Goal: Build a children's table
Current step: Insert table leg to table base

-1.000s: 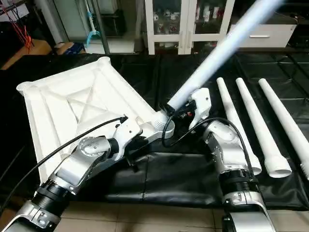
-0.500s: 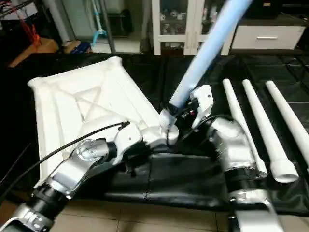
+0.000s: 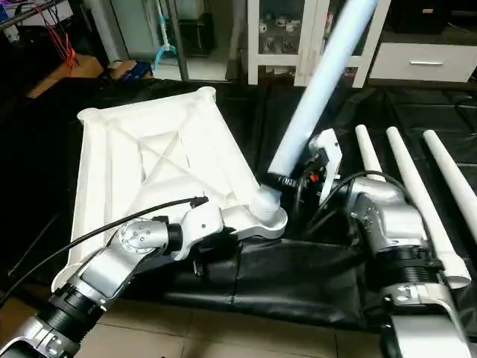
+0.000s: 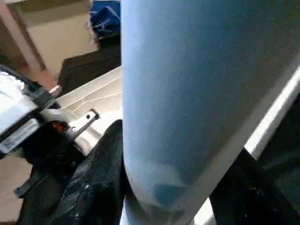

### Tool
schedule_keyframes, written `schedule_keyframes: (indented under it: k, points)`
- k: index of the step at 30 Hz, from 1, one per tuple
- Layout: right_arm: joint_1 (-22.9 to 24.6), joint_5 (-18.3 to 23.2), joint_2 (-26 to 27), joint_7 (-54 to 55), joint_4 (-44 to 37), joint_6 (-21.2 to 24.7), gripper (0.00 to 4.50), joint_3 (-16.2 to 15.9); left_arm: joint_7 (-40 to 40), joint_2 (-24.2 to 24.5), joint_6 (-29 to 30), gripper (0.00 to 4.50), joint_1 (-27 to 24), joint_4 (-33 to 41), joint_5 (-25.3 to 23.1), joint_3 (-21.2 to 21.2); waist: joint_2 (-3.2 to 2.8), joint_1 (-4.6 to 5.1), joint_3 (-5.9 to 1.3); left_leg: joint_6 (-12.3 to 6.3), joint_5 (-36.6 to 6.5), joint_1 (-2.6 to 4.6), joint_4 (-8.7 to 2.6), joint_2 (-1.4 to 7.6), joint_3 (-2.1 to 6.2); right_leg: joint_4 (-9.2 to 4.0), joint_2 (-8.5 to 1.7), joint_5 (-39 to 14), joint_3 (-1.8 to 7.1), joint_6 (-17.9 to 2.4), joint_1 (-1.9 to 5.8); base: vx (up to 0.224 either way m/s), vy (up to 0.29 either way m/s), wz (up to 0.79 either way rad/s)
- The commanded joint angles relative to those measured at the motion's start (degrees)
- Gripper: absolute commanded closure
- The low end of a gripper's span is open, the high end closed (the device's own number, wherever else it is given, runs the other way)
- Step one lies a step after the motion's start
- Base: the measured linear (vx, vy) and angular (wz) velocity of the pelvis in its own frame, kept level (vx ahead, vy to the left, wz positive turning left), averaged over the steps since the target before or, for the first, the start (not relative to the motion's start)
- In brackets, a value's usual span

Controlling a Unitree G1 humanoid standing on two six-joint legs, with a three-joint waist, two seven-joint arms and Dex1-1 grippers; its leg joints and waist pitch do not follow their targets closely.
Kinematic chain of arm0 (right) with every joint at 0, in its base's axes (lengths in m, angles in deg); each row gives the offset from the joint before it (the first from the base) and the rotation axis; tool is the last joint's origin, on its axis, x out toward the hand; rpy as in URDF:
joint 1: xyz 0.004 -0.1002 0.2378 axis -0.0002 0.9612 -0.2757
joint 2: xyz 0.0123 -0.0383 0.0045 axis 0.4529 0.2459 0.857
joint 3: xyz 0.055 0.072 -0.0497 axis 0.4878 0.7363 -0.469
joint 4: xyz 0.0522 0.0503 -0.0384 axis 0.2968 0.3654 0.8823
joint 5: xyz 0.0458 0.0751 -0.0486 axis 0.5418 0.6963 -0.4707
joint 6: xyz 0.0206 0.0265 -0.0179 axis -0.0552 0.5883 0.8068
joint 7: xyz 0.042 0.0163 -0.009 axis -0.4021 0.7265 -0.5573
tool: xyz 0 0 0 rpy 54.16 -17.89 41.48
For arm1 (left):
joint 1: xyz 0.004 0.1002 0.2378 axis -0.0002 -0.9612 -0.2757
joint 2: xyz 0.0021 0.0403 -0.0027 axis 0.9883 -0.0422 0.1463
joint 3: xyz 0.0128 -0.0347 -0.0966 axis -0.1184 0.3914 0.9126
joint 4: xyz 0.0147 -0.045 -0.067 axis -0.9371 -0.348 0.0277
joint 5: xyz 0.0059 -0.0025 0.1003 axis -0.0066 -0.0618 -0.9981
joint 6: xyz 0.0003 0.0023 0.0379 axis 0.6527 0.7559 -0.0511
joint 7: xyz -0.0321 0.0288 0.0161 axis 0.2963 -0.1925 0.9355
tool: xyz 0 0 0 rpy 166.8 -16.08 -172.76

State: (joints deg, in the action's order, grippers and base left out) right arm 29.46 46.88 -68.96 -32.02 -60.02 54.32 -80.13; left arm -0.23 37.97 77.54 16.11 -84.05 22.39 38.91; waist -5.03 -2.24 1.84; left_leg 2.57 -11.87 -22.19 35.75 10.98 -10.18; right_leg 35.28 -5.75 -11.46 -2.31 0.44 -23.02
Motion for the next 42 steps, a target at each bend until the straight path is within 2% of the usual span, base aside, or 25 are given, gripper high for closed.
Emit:
schedule_keyframes:
  k: [1, 4, 5, 6, 9, 16, 20, 24, 31, 38, 42]
  points:
    - [0.46, -1.46, -0.49, -1.2, -2.26, -0.39, 2.66, -1.76, 0.93, 0.15, -1.59, 4.5, 0.16, -0.56, -0.79, -1.82, 1.7, 0.16, -3.65, -8.27, -2.29, 0.85, -3.7, 1.61, 0.1, -3.25, -1.64, -1.43, 1.0, -15.99, 2.72, 0.0, 0.0, 0.0]
    - [0.7, -3.04, -0.2, -0.74, -1.76, -2.16, 2.66, -2.49, 1.18, 0.22, -1.8, 4.5, 0.22, -0.72, -0.82, -1.92, 1.86, 0.25, -3.67, -8.17, -2.1, 0.81, -3.67, 1.57, 0.05, -3.23, -1.67, -0.91, 1.03, -16.1, 2.7, 0.0, 0.0, 0.0]
    - [0.76, -3.63, -0.04, -0.2, -1.55, -2.86, 2.66, -2.75, 1.31, 0.23, -1.87, 4.5, 0.18, -0.72, -0.91, -1.91, 1.66, 0.2, -3.66, -8.06, -2.13, 0.82, -3.7, 1.57, 0.09, -3.23, -1.69, -1.04, 1.03, -16.11, 2.7, 0.0, 0.0, 0.0]
    - [0.76, -3.63, -0.04, -0.2, -1.55, -2.86, 2.66, -2.75, 1.31, 0.23, -1.87, 4.5, 0.18, -0.72, -0.91, -1.91, 1.74, 0.26, -3.63, -7.98, -2.33, 0.8, -3.72, 1.54, 0.06, -3.31, -1.64, -1.23, 1.0, -16.09, 2.7, 0.0, 0.0, 0.0]
    - [-0.15, -6.04, -0.1, 0.82, 0.7, -5.92, 2.66, -3.76, 1.99, 0.47, -1.99, 4.5, 0.22, -0.81, -1.15, -2.04, 1.81, 0.36, -3.67, -7.67, -3.03, 0.81, -3.76, 1.56, 0.09, -3.31, -1.71, -1.45, 0.99, -16.13, 2.76, 0.0, 0.0, 0.0]
    - [-2.47, -7.52, -0.69, 0.88, 3.79, -7.64, 2.66, -3.82, 2.45, 0.63, -1.87, 4.5, 0.02, -0.65, -1.1, -2.23, 1.77, 0.5, -3.8, -7.71, -2.89, 0.86, -3.66, 1.49, 0.06, -3.19, -1.62, -0.33, 0.99, -16.59, 2.86, 0.0, 0.0, 0.0]
    - [-3.01, -9.4, -2.21, -1.87, 4.88, -7.77, 2.66, -5.98, 2.79, 0.7, -1.72, 4.5, -0.18, -0.42, -1.03, -2.33, 1.86, 0.33, -3.85, -8.74, -1.99, 0.85, -3.51, 1.53, 0.07, -3.03, -1.62, 0.72, 0.91, -16.93, 2.91, 0.0, 0.0, 0.0]
    - [-3.13, -9.73, -3.22, -4.52, 5.39, -7.12, 2.66, -7.19, 2.85, 0.84, -1.75, 4.5, -0.3, -0.39, -1.08, -2.3, 1.93, 0.32, -3.71, -8.29, -3.52, 0.89, -3.69, 1.64, 0.09, -3.19, -1.64, -1.06, 0.91, -16.92, 2.87, 0.0, 0.0, 0.0]
    - [-3.44, -9.42, -3.75, -5.7, 5.17, -6.32, 2.66, -7.06, 3.22, 0.95, -1.56, 4.5, -0.34, -0.48, -1.05, -2.36, 1.96, 0.44, -3.7, -7.38, -4.71, 0.96, -3.83, 1.66, 0.12, -3.22, -1.64, -1.0, 0.94, -17.06, 2.95, 0.0, 0.0, 0.0]
    - [-3.04, -8.72, -3.75, -7.03, 3.95, -5.14, 2.66, -7.49, 3.72, 1.16, -1.4, 4.5, -0.06, -0.85, -1.38, -2.64, 2.06, 0.42, -3.75, -8.03, -3.83, 0.94, -3.71, 1.62, 0.09, -3.14, -1.61, 0.0, 0.92, -17.24, 2.95, 0.0, 0.0, 0.0]
    - [-2.65, -8.48, -3.96, -7.64, 2.83, -4.6, 2.66, -7.82, 3.79, 1.2, -1.47, 4.5, 0.04, -1.02, -1.41, -2.65, 2.01, 0.4, -3.77, -7.69, -4.15, 0.97, -3.75, 1.7, 0.13, -3.16, -1.65, -0.42, 0.92, -17.26, 2.93, 0.0, 0.0, 0.0]
